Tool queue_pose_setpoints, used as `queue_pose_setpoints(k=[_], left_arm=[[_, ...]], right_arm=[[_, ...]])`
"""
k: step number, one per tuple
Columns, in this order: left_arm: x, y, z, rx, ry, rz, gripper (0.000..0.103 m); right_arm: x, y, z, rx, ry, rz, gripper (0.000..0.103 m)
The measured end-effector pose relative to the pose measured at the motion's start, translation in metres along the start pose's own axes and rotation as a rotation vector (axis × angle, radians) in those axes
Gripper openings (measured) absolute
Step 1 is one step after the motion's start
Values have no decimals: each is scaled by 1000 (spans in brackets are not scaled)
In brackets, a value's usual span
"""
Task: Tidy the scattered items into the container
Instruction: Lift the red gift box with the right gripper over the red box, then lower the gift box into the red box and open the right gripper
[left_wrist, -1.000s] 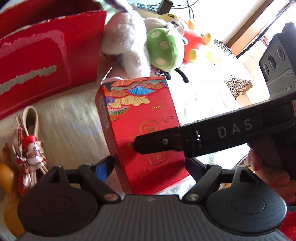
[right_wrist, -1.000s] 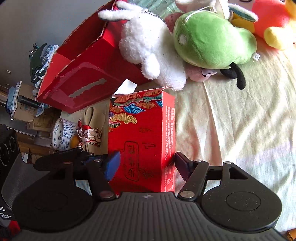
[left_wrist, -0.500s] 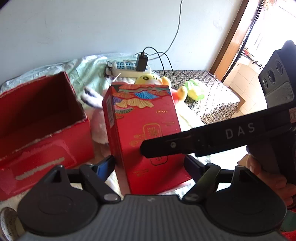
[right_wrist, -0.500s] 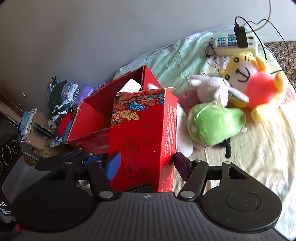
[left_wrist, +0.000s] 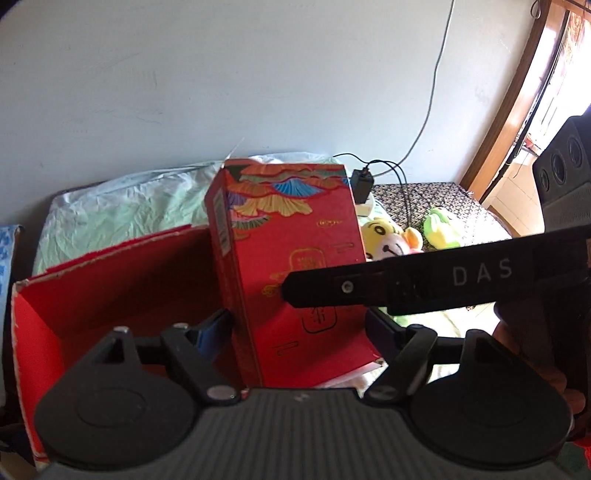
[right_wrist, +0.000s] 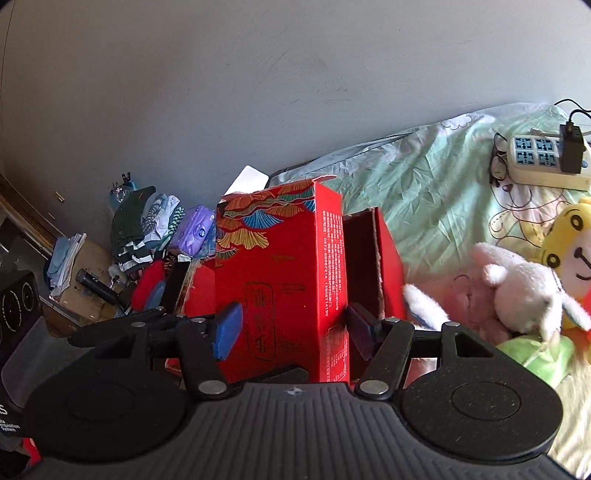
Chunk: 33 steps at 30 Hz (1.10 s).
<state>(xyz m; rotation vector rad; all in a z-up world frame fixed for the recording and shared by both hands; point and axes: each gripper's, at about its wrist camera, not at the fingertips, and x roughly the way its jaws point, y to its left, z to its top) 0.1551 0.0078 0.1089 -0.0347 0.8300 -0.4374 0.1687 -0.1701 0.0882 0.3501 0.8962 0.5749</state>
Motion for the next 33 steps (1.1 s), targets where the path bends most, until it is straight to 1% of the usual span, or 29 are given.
queue_pose_setpoints(k=[2,4,10,13,20,23,25,29,33], left_arm=[[3,18,5,-6,20,17,78],[10,36,6,-24,50,25,78],[35,88,-8,-101,164,35,79],[51,104,-14,-121,230,48,78],[91,126,-24,-160,390,38,79],[106,129,-27,-167,451,47,79],[115,132,-29,-174,494,49,79],[130,141,-33,-233,581,10,78],[142,143,-36,-260,637,-18,77]], right_arm=[[17,10,3,-16,15,-5,65],[36,17,3,-18,50,-6,65],[94,25,-3,-12,195,-11,65],[120,27,-4,-9,272,-31,65],[164,28,-4,-38,441,-112,65],[180,23,-4,-32,506,-133,65],[187,22,-4,-33,533,-146,65],[197,19,-4,-52,575,-176,64],[202,10,-5,-50,591,-202,62]])
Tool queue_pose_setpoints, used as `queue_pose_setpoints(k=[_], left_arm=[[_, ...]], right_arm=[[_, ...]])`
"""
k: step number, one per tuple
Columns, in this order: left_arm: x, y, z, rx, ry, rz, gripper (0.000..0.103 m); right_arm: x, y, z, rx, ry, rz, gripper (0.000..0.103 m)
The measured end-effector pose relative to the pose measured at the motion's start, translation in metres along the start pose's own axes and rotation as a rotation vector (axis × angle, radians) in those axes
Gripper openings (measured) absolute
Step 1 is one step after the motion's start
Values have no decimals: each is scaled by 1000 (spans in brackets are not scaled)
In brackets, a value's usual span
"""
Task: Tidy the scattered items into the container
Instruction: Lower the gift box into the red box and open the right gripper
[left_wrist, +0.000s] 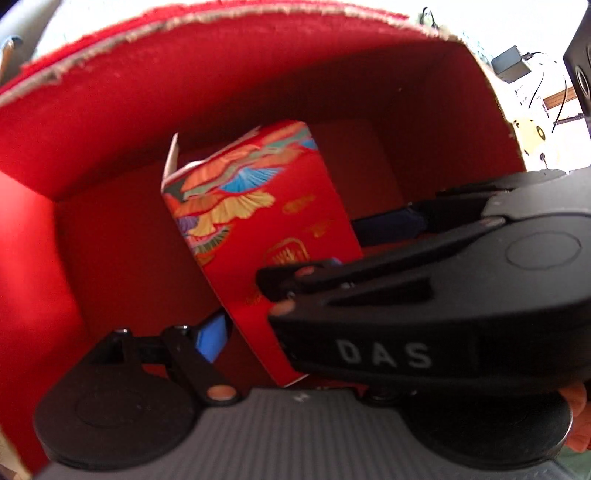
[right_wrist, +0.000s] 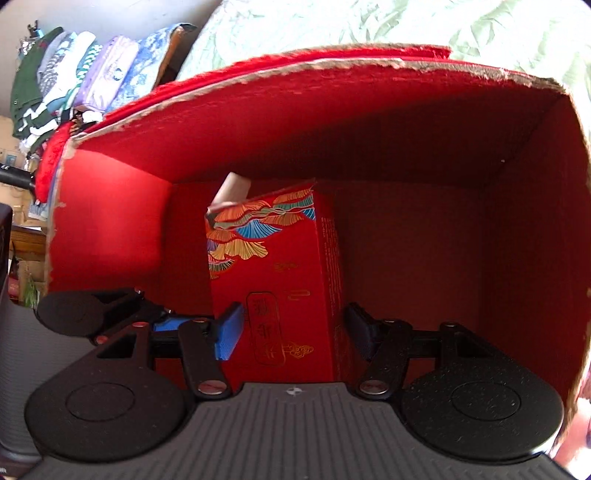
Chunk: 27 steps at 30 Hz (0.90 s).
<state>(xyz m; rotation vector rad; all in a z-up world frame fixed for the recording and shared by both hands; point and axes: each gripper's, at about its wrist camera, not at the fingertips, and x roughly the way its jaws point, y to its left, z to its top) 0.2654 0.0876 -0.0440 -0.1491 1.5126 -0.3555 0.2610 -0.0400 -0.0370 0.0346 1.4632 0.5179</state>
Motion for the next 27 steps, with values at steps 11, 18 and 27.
queue_pose_setpoints(k=[11,18,27], left_arm=[[14,-13,18,53,66,-28,88],[18,-35,26,197,81,-13,93],[10,-60,28,402,28,37,98]], right_arm=[[-38,-35,-14,36,-96,9,57],[-73,-43,-30,25,-186,7,43],[-135,-70,-55,81,-404,-17,41]])
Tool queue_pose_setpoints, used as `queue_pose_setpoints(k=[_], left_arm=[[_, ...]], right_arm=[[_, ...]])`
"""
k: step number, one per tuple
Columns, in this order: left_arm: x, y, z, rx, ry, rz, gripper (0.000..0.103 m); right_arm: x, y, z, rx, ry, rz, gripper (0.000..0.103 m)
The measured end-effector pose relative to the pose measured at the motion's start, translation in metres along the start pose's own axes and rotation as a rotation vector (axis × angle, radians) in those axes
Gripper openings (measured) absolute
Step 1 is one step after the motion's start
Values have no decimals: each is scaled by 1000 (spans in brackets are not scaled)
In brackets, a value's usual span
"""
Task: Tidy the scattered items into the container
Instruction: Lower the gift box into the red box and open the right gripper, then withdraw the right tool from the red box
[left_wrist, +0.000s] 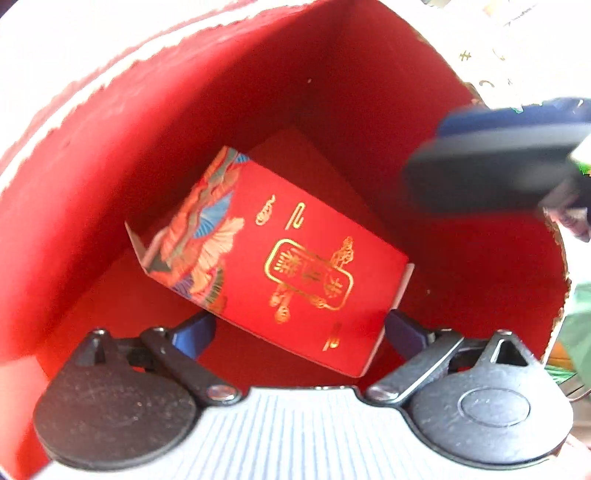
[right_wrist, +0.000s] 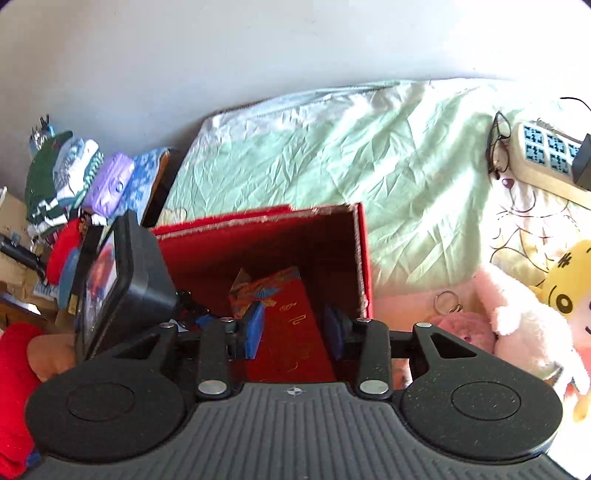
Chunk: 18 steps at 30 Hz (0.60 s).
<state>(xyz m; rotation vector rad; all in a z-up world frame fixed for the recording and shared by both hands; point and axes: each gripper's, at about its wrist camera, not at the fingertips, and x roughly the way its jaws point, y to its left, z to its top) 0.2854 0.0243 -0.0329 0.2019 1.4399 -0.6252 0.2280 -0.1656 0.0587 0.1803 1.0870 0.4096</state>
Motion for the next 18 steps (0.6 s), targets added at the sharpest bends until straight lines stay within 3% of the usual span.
queue_pose_setpoints(k=[8,12,18], left_arm=[[-17,2,6,11,-59,73,99],[-12,-9,18,2,-69,23,99],[-15,-38,34,55,-106,35,99]], right_arm=[[-1,2,4,53,-68,34,45],[1,-1,2,81,-78,31,45],[-3,-10,-8,116,-86,38,45]])
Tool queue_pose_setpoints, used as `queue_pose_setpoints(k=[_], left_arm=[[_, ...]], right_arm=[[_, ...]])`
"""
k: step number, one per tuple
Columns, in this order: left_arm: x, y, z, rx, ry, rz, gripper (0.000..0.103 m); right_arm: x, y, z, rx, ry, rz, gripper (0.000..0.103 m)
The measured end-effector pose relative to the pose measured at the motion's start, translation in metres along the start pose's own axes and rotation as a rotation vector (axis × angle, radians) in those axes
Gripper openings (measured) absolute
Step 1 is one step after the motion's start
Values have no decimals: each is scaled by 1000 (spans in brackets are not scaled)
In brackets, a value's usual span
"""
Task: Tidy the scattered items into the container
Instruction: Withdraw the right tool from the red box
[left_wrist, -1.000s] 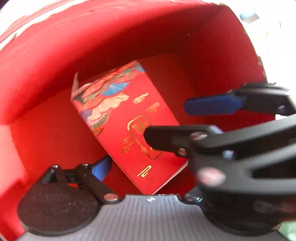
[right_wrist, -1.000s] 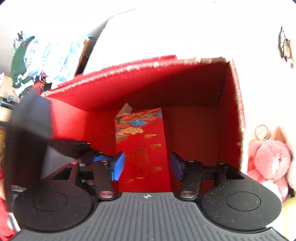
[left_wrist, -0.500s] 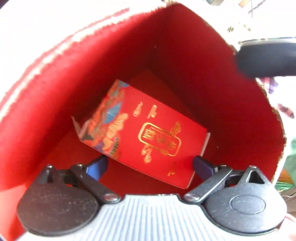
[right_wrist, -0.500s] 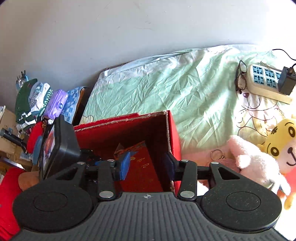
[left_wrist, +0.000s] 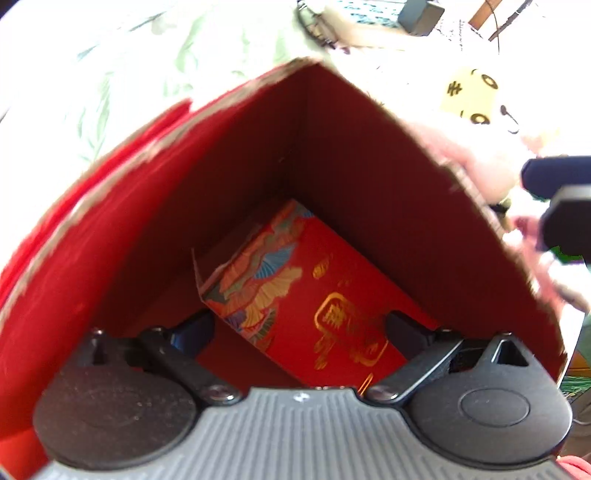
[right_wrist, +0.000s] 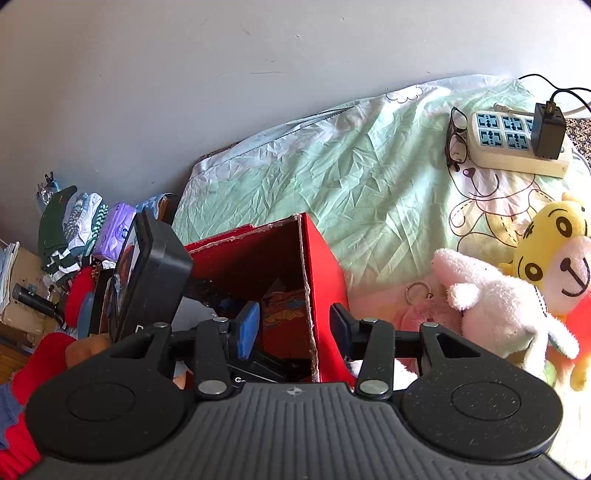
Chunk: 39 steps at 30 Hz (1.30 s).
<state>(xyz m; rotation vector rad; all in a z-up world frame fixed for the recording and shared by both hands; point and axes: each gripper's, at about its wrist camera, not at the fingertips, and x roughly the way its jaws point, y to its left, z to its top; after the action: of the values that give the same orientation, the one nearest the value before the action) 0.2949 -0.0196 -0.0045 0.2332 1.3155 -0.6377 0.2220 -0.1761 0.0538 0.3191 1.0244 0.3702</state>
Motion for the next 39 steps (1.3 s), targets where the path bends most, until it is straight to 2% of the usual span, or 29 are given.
queue_pose_setpoints(k=[9,14,20,22,26,28,36,39], left_arm=[[-5,-13,2,-13,16,21,101],[-31,-11,-4,-78,-3,34,101],[-77,-8,-25,-189,-66,133,102],[-84,-5,-61,-236,-77,193,102],[-42,43,-44,-317,-105,280,102],[-43,41,-63,-348,-118,310,102],[-55,40,-81,-440,-148,429,102],[-58,37,-87,-447,-170,498,102]], right_arm=[[-4,-1,-9,27,-16,15,45],[-7,2,-13,20,-27,3,46],[-4,7,-22,0,-29,-9,49],[-3,11,-25,-20,-28,-14,51],[-1,21,-31,-75,-27,-10,53],[0,28,-34,-112,-34,-22,56],[-2,41,-41,-178,-87,-42,56],[0,44,-43,-172,-102,-39,56]])
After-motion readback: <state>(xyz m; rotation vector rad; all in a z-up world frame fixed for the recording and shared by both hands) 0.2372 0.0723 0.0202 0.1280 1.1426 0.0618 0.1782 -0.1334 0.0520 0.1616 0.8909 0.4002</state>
